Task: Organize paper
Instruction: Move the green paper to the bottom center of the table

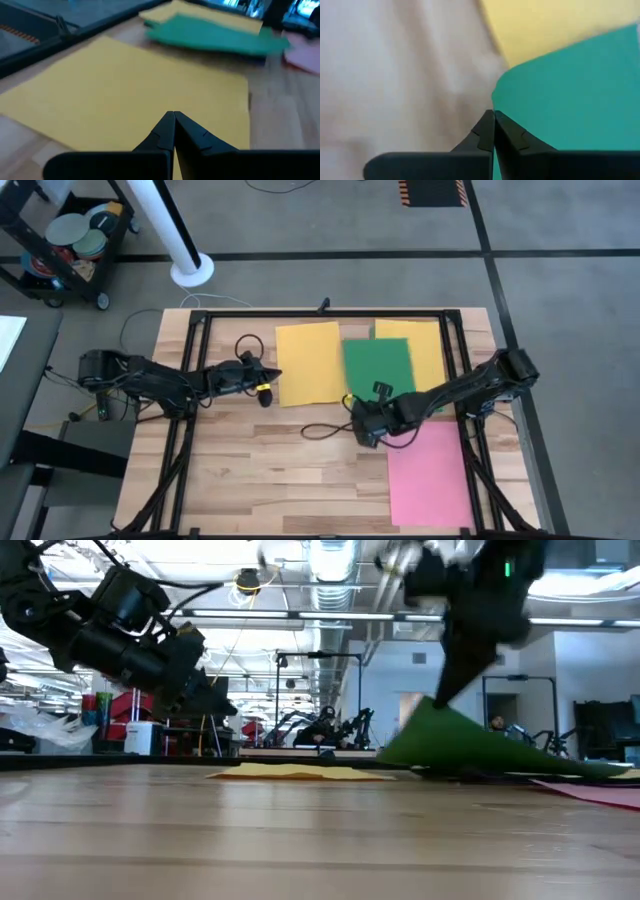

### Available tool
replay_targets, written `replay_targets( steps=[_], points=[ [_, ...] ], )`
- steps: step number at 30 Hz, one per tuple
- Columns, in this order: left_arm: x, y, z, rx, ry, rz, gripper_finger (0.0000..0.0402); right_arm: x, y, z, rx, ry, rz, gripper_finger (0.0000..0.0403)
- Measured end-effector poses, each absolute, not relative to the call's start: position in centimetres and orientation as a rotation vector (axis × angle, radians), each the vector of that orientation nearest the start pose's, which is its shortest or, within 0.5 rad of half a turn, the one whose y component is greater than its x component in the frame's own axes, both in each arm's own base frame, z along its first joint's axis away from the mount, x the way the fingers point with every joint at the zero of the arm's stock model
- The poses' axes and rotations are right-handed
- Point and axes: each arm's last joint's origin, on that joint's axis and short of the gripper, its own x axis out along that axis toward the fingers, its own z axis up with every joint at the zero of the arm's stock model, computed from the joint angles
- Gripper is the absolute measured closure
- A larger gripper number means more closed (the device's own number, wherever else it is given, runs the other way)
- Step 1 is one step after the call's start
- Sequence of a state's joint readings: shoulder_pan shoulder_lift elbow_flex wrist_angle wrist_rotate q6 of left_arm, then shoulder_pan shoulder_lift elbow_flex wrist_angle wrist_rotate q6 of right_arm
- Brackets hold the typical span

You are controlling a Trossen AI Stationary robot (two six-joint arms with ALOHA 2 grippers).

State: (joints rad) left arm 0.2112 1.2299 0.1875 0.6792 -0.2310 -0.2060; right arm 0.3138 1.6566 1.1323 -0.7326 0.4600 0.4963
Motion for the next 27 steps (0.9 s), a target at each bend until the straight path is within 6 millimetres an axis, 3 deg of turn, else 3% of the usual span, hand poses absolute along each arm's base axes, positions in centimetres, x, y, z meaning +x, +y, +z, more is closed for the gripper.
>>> replay_targets(
  steps=[6,12,18,27],
  points=[
    [18.8,5.2,14.8,-0.207,0.252,0.466,0.0402,31.3,11.8,23.2,0.195,0.959,-0.297,0.0403],
    [18.6,5.6,15.0,-0.217,0.238,0.45,0.0402,31.5,14.8,24.2,0.44,0.836,-0.251,0.0403],
    [18.6,5.8,15.0,-0.22,0.247,0.459,0.0402,33.3,18.1,22.2,0.654,0.813,-0.12,0.0403],
    [18.5,5.8,14.8,-0.241,0.26,0.46,0.0402,36.9,22.4,19.7,0.792,0.846,-0.026,0.0403]
  ],
)
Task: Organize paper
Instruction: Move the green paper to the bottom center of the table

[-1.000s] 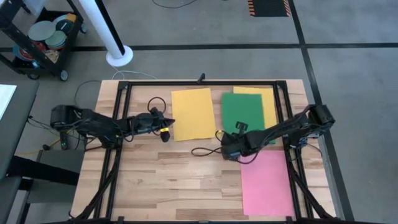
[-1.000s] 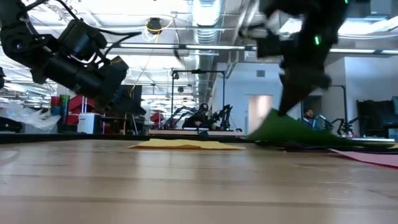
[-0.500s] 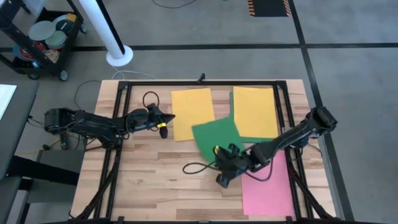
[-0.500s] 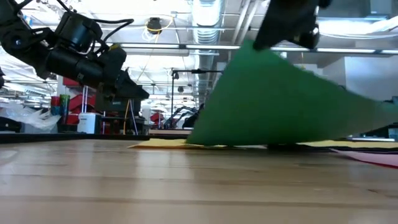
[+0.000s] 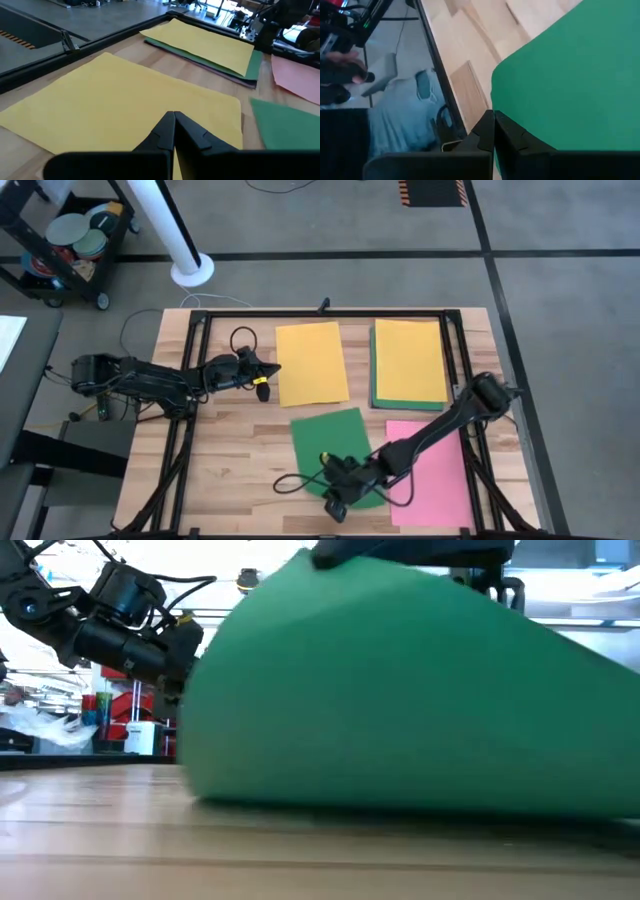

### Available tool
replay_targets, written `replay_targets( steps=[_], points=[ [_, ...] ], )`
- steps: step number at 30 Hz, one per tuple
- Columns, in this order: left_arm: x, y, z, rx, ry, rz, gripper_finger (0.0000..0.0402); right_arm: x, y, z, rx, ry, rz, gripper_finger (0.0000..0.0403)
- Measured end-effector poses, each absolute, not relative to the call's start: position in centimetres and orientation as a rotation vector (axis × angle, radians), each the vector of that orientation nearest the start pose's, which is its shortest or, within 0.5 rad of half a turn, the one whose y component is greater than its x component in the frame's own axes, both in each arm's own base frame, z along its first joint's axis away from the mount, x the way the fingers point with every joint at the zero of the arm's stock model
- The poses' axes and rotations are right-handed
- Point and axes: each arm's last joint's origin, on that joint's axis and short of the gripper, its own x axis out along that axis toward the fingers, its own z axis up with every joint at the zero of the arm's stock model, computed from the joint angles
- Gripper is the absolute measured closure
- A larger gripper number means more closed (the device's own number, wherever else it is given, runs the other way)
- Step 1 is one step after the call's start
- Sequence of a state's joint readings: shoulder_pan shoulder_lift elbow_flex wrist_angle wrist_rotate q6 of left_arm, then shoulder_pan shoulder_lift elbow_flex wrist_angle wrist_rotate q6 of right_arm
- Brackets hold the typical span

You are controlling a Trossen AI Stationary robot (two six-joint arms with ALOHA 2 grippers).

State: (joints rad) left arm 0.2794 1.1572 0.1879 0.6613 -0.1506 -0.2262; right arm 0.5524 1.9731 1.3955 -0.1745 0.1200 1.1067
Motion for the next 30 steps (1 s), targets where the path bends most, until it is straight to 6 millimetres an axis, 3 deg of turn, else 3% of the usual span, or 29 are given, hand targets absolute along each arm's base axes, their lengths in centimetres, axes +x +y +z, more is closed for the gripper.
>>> replay_targets(
  steps=[8,17,20,24,28,30],
  points=[
    [18.5,5.6,14.5,-0.257,0.295,0.396,0.0402,37.9,23.6,19.5,0.876,0.796,-0.025,0.0395],
    [18.4,4.4,13.5,-0.276,0.418,0.263,0.0402,38.1,23.3,19.5,0.855,0.784,-0.035,0.03],
    [18.5,3.8,13.4,-0.258,0.44,0.228,0.0402,38.3,23.0,20.0,0.805,0.771,0.009,0.0285],
    [18.5,3.0,13.2,-0.244,0.465,0.187,0.0402,37.5,21.4,20.2,0.698,0.862,-0.07,0.0315],
    [18.6,2.4,13.2,-0.248,0.47,0.192,0.0402,35.8,19.6,19.0,0.538,1.048,-0.248,0.0387],
    [18.6,2.3,13.2,-0.249,0.464,0.205,0.0402,35.1,18.8,18.5,0.475,1.114,-0.321,0.0394]
  ],
)
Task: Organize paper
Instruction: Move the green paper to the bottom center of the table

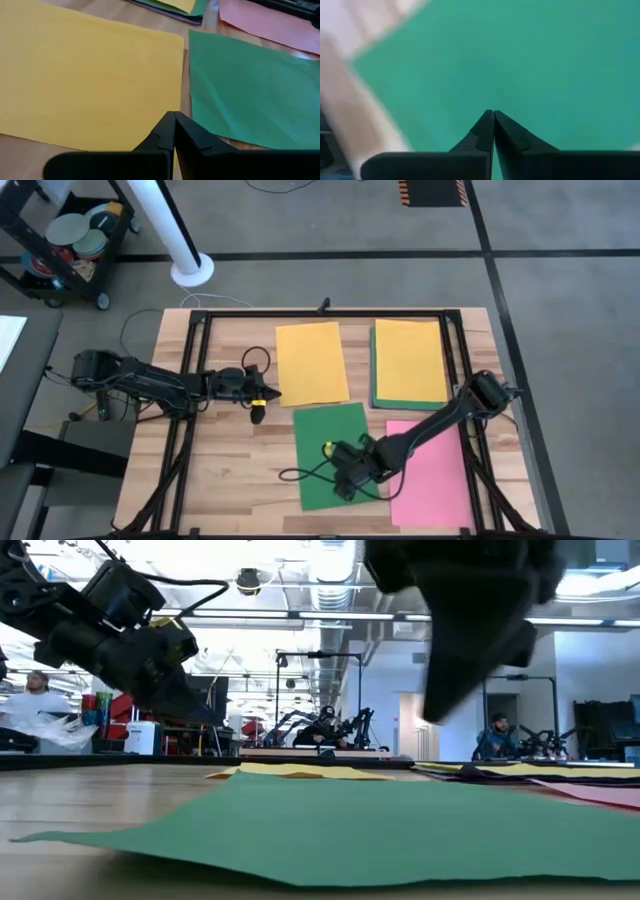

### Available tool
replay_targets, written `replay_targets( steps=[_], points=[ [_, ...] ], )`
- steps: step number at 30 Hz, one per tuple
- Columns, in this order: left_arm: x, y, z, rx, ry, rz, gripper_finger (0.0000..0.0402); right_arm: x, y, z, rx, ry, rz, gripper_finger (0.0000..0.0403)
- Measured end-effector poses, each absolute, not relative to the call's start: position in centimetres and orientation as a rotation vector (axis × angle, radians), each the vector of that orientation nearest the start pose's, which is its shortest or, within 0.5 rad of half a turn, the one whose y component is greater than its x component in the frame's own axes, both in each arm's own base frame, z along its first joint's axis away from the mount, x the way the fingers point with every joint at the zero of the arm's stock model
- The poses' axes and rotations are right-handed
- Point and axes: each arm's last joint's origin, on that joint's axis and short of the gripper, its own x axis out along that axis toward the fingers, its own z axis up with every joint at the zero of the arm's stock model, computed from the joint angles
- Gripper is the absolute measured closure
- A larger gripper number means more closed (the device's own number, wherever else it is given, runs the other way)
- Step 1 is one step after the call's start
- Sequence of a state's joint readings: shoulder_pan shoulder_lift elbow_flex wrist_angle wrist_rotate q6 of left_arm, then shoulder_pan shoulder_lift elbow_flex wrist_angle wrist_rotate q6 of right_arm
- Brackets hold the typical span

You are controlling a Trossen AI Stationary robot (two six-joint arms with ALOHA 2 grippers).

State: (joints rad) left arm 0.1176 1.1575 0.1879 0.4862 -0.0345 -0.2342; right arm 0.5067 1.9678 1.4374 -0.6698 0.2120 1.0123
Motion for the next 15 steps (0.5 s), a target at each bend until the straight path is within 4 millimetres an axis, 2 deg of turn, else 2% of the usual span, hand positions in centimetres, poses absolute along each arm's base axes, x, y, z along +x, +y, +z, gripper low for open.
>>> replay_targets(
  steps=[9,15],
  points=[
    [19.0,2.3,14.1,-0.303,0.349,0.235,0.0401,34.3,17.4,16.7,0.39,1.159,-0.387,0.0402],
    [19.1,2.4,14.2,-0.31,0.337,0.242,0.0401,33.4,17.4,14.6,0.448,1.143,-0.409,0.0402]
  ],
)
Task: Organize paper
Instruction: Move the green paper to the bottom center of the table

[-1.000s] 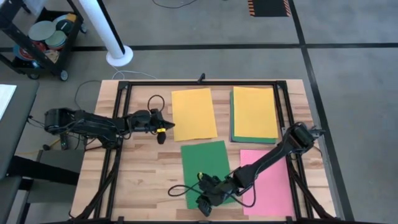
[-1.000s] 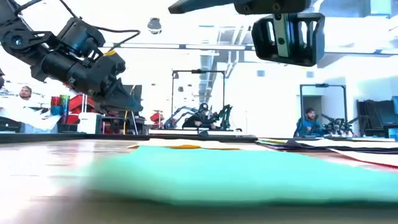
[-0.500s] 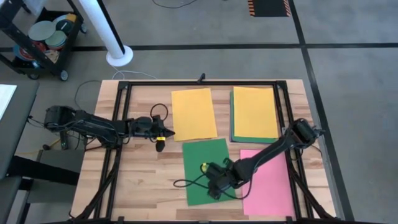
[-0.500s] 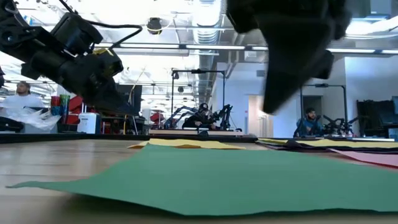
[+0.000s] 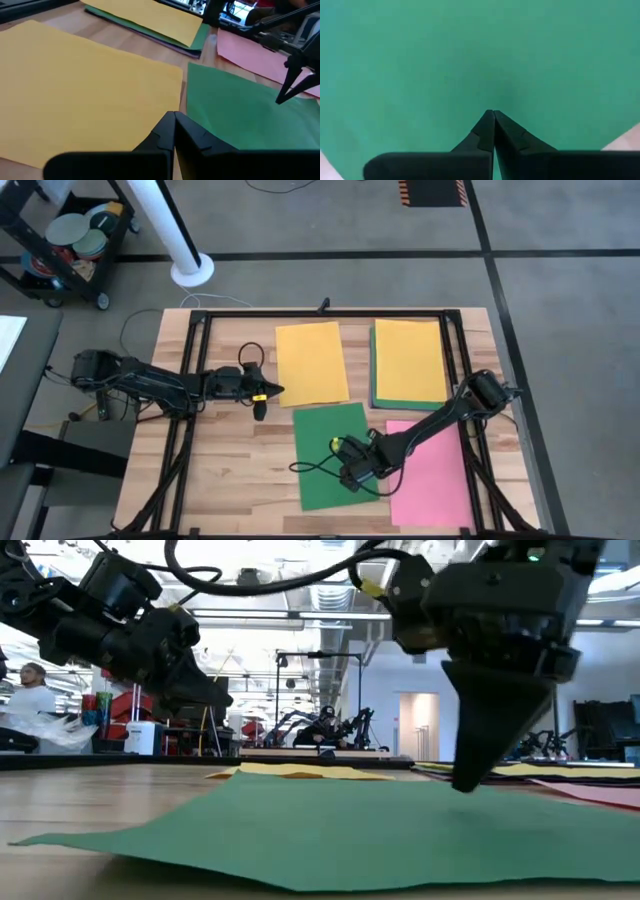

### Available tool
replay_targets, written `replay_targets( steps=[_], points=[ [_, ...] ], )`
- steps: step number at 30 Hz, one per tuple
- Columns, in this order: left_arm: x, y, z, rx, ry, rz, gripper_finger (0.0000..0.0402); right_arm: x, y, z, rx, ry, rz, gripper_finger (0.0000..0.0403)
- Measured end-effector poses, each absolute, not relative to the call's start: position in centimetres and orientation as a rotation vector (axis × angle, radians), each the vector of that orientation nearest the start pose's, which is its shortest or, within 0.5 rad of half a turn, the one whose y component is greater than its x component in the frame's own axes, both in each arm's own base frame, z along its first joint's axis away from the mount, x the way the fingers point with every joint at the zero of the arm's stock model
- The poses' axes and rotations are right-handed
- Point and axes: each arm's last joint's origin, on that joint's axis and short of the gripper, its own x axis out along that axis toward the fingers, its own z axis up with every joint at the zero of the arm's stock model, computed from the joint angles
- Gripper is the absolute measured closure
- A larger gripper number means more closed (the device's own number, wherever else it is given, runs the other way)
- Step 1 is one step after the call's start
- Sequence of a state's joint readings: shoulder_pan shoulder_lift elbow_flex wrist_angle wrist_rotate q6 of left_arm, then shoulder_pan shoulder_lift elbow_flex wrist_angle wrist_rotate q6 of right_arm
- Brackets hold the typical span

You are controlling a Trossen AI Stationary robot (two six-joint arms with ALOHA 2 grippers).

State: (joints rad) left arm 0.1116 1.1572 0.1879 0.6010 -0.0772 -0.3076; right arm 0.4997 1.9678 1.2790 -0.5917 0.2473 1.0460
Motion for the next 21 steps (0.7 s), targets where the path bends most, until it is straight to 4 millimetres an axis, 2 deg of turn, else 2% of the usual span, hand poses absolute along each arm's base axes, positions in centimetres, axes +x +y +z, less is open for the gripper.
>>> replay_targets(
  steps=[6,21],
  points=[
    [19.1,2.4,14.2,-0.312,0.34,0.244,0.0401,32.6,18.4,14.0,0.487,1.146,-0.412,0.0403],
    [19.0,2.4,14.2,-0.309,0.34,0.263,0.0402,31.3,21.6,14.2,0.626,1.129,-0.375,0.0403]
  ],
)
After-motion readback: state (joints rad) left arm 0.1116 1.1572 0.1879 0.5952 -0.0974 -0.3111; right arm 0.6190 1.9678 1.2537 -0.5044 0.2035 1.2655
